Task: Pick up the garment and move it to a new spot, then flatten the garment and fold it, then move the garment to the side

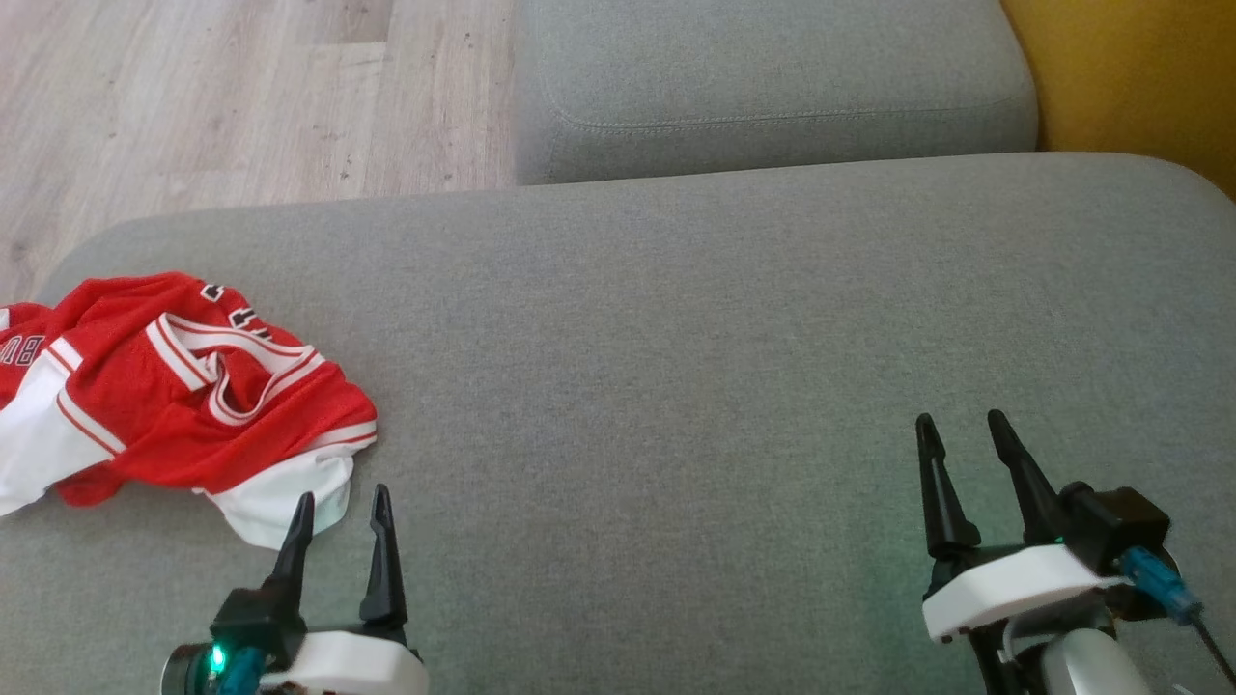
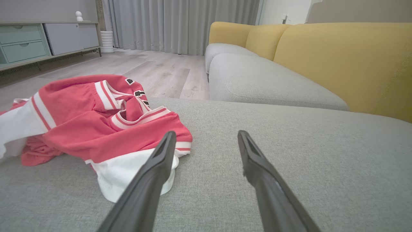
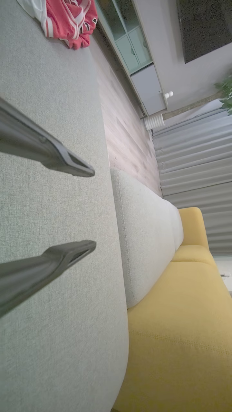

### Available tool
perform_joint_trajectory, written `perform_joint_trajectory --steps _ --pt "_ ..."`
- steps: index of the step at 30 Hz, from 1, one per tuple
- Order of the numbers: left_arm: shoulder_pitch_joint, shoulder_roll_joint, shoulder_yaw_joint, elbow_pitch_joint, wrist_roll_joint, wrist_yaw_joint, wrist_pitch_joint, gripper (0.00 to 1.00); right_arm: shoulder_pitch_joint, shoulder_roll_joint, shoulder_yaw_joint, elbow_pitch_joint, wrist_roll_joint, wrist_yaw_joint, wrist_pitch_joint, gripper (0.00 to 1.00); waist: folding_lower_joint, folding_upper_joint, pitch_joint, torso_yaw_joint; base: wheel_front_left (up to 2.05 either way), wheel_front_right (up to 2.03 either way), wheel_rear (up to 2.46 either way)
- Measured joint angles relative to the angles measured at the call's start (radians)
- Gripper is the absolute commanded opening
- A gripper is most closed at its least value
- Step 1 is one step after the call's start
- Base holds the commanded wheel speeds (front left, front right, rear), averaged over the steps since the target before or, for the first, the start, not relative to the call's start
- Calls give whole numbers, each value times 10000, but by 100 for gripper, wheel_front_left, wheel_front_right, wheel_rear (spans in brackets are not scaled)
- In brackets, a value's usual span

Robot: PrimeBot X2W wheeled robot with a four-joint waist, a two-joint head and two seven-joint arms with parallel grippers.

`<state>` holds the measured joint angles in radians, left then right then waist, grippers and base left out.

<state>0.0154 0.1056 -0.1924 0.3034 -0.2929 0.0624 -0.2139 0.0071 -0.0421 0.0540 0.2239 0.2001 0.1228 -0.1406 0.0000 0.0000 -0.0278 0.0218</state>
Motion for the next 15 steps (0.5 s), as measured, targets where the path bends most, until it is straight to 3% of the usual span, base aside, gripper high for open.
perform_joint_trajectory --steps 15 --pt "14 36 -59 -159 201 173 0 100 4 0 -29 -12 -259 2 -90 100 0 0 45 -5 0 0 0"
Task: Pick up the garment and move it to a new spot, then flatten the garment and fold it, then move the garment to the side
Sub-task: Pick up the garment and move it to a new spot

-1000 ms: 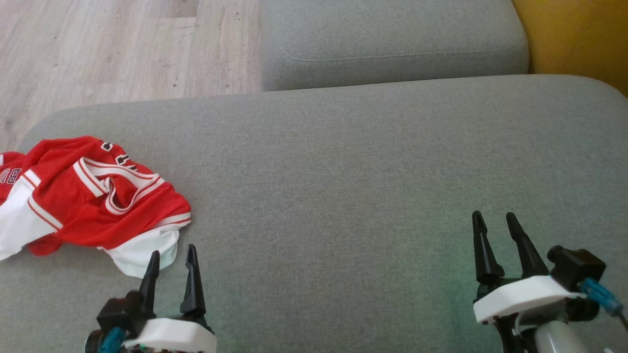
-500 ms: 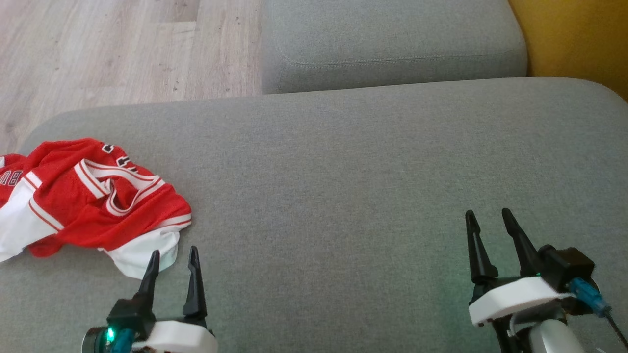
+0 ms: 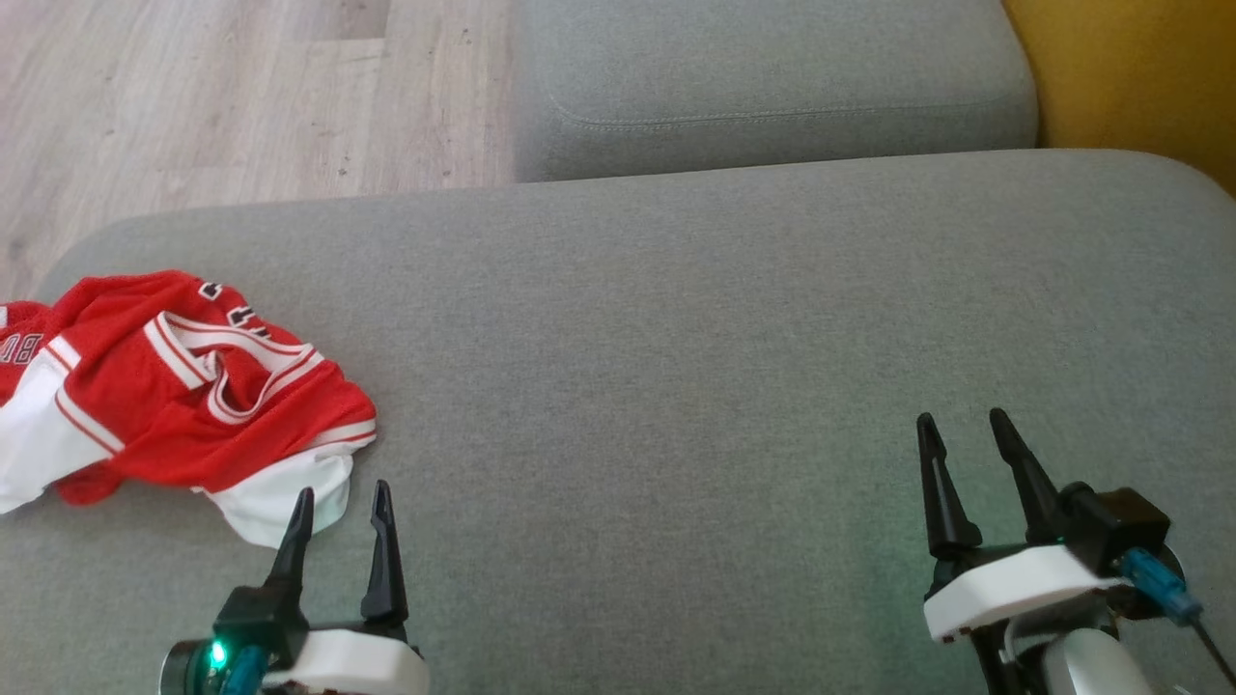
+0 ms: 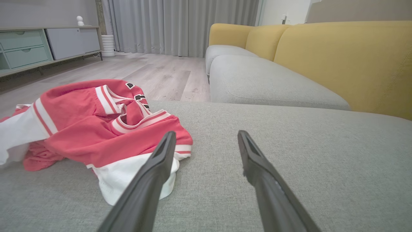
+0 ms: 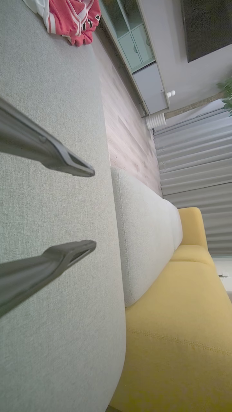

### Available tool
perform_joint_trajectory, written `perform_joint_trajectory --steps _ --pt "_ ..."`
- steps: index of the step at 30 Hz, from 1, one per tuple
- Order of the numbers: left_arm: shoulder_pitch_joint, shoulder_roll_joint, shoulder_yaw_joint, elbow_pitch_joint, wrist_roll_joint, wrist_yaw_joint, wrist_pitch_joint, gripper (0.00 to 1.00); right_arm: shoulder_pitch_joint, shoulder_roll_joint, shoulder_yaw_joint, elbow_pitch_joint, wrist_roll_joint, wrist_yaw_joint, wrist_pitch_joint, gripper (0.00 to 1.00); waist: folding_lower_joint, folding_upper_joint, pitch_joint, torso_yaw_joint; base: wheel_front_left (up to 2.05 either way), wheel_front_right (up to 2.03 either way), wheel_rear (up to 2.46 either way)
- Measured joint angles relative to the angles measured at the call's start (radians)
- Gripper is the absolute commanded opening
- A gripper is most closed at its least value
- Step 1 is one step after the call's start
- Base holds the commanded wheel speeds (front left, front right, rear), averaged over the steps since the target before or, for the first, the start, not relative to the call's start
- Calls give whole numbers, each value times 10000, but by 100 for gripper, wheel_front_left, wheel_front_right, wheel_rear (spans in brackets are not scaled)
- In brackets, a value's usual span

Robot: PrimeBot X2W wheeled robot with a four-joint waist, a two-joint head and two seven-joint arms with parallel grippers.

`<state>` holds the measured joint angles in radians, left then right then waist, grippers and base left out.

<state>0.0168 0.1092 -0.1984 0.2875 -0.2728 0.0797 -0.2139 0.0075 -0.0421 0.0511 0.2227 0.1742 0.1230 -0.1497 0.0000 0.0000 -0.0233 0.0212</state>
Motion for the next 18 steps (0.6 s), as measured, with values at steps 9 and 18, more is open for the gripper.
perform_joint_trajectory --steps 9,18 --pt "7 119 -119 -38 6 128 2 100 24 -4 -163 -92 -84 0 0 100 0 0 13 965 0 0 0" --pt "150 428 -31 -234 2 257 15 100 31 -6 33 -130 -67 0 -88 100 0 0 10 2867 0 0 0"
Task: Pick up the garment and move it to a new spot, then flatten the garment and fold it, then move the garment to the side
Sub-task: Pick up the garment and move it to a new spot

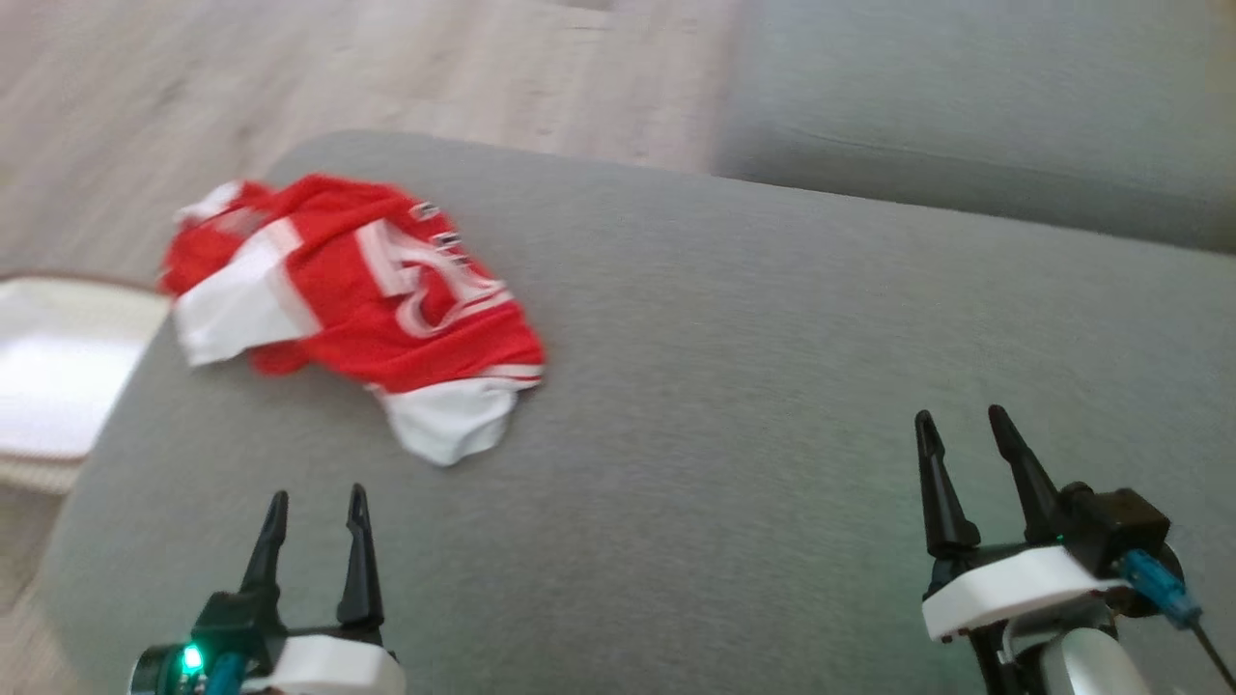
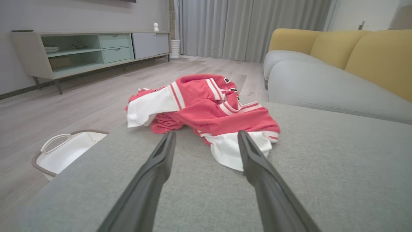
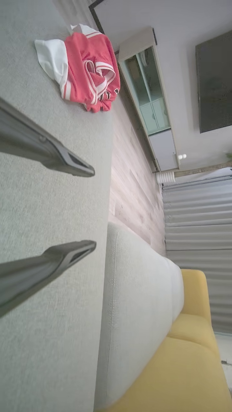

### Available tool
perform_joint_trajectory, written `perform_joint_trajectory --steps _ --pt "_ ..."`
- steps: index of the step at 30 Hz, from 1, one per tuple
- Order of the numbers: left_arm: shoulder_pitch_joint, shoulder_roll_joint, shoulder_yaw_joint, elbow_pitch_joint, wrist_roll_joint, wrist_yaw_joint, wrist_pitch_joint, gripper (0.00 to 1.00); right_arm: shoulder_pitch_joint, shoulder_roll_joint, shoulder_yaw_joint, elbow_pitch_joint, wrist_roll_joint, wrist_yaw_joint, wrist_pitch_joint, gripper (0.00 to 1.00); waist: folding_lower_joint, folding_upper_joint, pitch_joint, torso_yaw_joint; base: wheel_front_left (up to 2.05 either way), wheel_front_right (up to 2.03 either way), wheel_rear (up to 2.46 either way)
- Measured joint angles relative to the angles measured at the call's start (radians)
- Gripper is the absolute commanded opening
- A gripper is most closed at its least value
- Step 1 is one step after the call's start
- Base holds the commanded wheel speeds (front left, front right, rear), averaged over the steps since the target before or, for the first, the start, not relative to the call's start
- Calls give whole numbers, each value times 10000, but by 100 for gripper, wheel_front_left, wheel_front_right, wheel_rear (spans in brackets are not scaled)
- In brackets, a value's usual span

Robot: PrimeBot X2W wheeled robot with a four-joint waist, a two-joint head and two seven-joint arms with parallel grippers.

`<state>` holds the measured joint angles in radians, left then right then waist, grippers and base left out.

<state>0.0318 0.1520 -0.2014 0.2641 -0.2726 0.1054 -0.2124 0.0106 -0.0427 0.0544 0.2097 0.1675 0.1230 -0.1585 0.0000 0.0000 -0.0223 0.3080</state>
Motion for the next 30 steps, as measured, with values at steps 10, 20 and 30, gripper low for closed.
perform_joint_trajectory --steps 10,20,30 --pt "293 192 65 -125 -10 6 0 100 -19 2 198 121 52 0 -33 100 0 0 -7 1765 0 0 0" --pt "350 205 52 -272 -332 -90 0 100 -30 2 242 146 71 0 -94 100 0 0 217 1819 0 0 0" --pt "-1951 790 688 -704 -1547 -805 1538 100 -335 0 209 121 69 0 -86 100 0 0 637 1239 0 0 0"
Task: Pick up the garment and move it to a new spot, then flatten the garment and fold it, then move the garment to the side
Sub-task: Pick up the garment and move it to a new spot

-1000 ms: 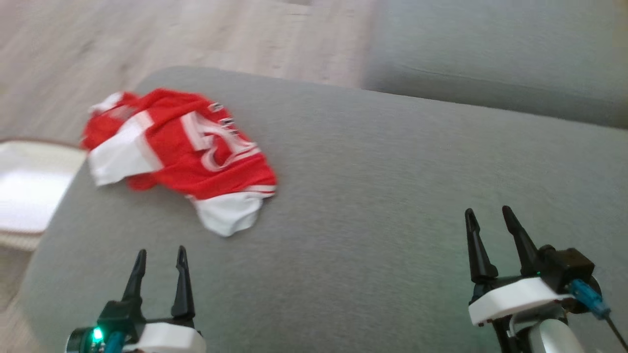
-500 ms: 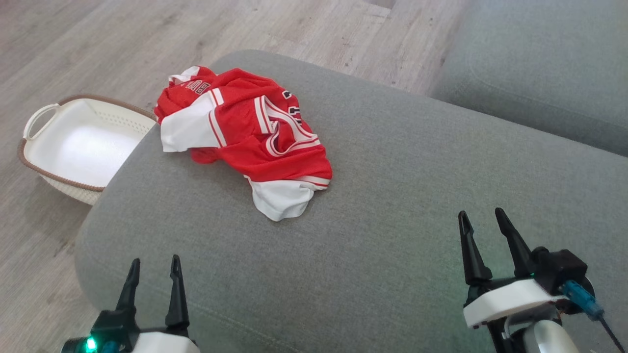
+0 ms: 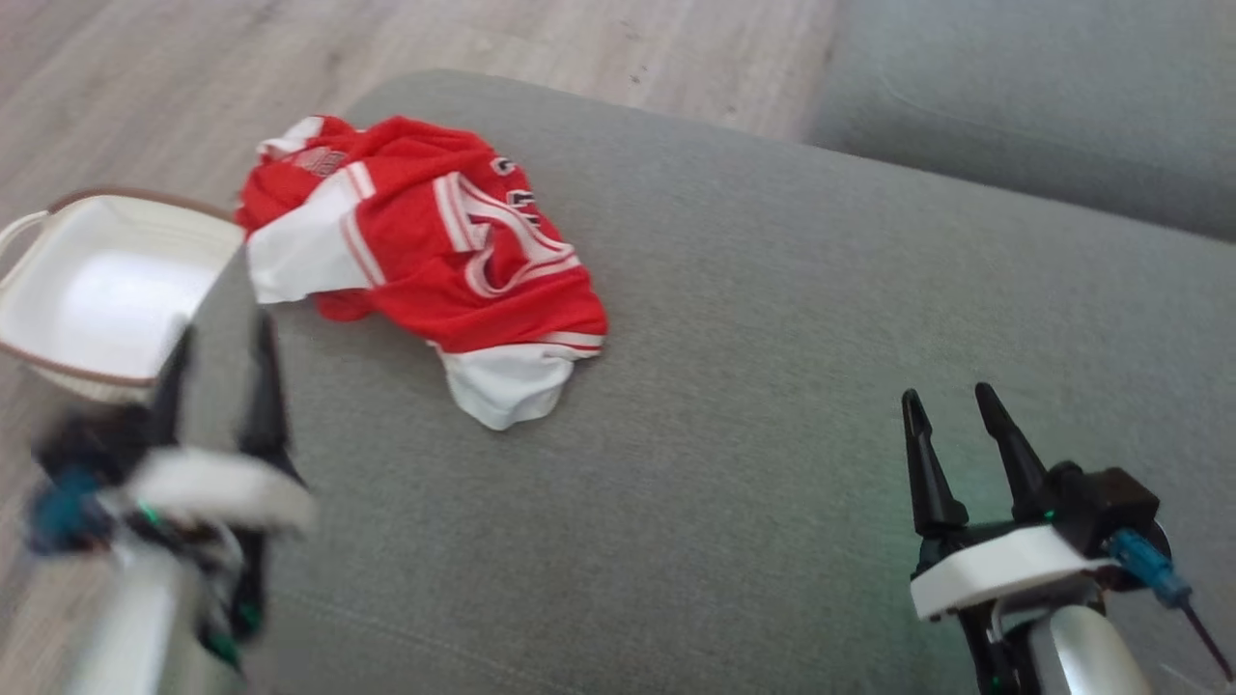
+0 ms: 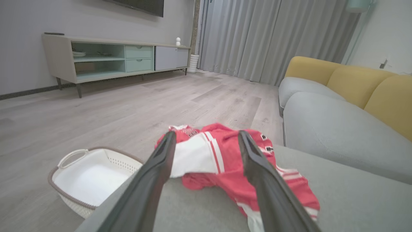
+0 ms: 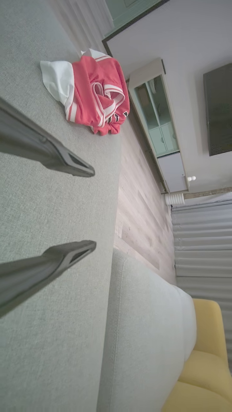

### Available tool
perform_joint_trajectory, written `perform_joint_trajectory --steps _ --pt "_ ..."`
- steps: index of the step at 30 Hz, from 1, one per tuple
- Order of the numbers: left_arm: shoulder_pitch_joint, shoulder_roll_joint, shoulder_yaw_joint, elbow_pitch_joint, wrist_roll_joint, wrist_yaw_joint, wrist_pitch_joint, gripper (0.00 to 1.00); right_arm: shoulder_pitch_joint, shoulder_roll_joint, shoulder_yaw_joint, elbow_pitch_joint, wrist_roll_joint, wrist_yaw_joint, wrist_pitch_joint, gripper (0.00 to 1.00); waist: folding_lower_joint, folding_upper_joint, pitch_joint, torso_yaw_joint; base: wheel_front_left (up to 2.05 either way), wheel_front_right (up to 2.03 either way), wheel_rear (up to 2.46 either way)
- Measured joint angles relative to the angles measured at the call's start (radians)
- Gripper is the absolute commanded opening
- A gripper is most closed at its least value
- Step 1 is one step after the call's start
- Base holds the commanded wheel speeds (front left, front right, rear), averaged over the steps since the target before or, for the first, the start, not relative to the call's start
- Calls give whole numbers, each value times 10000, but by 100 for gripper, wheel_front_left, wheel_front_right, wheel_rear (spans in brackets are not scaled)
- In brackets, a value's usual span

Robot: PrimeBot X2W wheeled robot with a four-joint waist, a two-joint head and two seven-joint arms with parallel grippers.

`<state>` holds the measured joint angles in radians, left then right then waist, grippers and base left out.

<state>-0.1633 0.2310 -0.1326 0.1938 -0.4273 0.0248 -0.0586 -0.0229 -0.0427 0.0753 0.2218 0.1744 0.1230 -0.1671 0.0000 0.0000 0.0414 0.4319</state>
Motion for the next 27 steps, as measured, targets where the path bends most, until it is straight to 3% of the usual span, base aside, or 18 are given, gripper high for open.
perform_joint_trajectory --steps 7,18,23,26,27 --pt "-2290 840 1104 844 -1919 -527 2520 100 -554 -8 128 -336 -228 0 105 100 1 0 680 -831 0 0 0" --pt "-3704 2142 2002 2130 -3528 -585 5528 100 -1460 -25 134 -1139 -708 0 405 100 3 0 2601 -2406 0 0 0" --pt "-3691 2314 1988 2391 -3824 -167 6773 100 -1736 -27 155 -1312 -715 0 431 100 3 0 3371 -3090 0 0 0" --pt "-3619 2472 1979 2454 -3822 453 7496 100 -1799 -29 155 -1338 -713 0 430 100 2 0 3761 -3489 0 0 0" --pt "-3609 2499 1969 2451 -3822 568 7701 47 -1820 -31 155 -1338 -704 0 428 100 2 -1 3815 -3562 0 0 0"
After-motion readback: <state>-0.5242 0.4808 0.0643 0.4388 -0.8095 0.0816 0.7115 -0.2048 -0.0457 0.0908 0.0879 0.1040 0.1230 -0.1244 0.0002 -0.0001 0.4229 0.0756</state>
